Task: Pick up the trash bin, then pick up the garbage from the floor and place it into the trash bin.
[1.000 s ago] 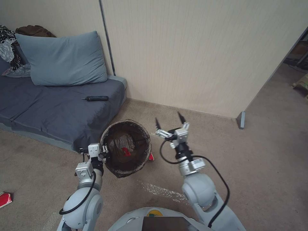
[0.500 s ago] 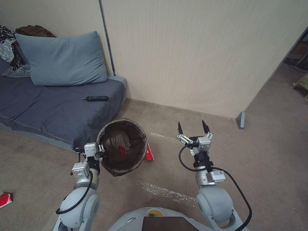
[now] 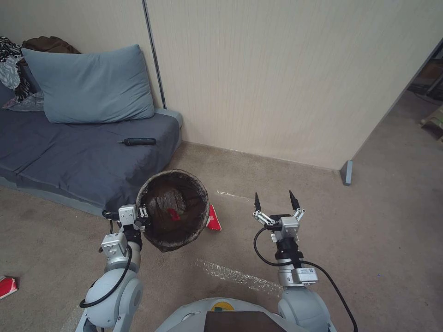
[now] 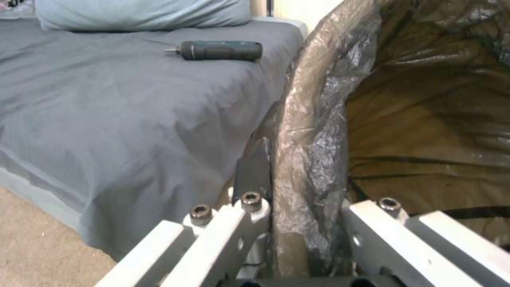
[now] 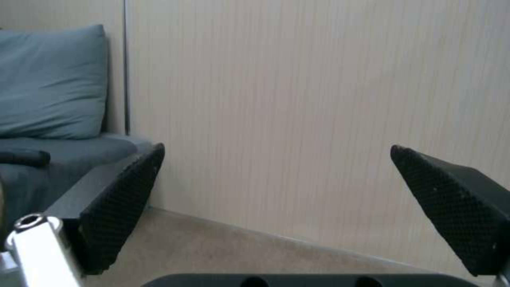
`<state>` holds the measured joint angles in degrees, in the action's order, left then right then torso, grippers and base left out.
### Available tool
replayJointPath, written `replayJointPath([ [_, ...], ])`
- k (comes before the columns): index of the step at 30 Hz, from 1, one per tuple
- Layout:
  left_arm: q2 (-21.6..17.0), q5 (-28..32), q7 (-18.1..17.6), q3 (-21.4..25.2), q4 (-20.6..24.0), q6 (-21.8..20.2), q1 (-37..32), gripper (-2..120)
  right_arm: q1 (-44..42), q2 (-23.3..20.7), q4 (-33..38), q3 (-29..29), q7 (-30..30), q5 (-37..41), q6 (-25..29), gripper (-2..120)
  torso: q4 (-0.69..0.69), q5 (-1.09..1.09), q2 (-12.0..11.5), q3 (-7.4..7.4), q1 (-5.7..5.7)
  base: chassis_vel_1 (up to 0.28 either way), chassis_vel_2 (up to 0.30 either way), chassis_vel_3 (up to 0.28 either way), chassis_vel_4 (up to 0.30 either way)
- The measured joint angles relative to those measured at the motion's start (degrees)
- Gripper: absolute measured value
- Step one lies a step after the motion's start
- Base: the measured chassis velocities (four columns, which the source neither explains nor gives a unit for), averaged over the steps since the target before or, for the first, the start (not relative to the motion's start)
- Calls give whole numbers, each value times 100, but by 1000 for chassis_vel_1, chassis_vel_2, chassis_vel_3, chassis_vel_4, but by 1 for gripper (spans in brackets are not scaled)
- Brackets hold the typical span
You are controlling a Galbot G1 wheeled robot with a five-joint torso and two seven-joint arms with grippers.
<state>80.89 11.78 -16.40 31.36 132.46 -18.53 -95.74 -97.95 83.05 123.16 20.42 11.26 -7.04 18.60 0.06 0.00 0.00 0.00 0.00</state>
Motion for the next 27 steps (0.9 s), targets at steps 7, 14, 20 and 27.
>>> replayJointPath([
  [7, 48, -16, -11, -27, 28, -1, -5, 4, 87, 27, -71, -21, -2, -5, 41, 100, -1, 0, 0, 0, 0, 0, 0, 0, 0],
  [14, 77, -77, -38, 2, 137, -20, -8, 4, 728, -159, -168, 1, -8, 435, -317, 100, 0, 1, 0, 0, 0, 0, 0, 0, 0],
  [20, 122, -112, -71, 1, 176, -59, -5, 4, 1293, -604, -181, -254, -45, 1563, -1125, 100, 0, 1, 0, 1, 0, 0, 0, 0, 0],
  [27, 177, -169, -150, 40, 233, -116, 5, 4, 2316, -1141, -911, -766, -61, 2825, -1866, 100, 0, 1, 0, 1, 0, 0, 0, 0, 0],
])
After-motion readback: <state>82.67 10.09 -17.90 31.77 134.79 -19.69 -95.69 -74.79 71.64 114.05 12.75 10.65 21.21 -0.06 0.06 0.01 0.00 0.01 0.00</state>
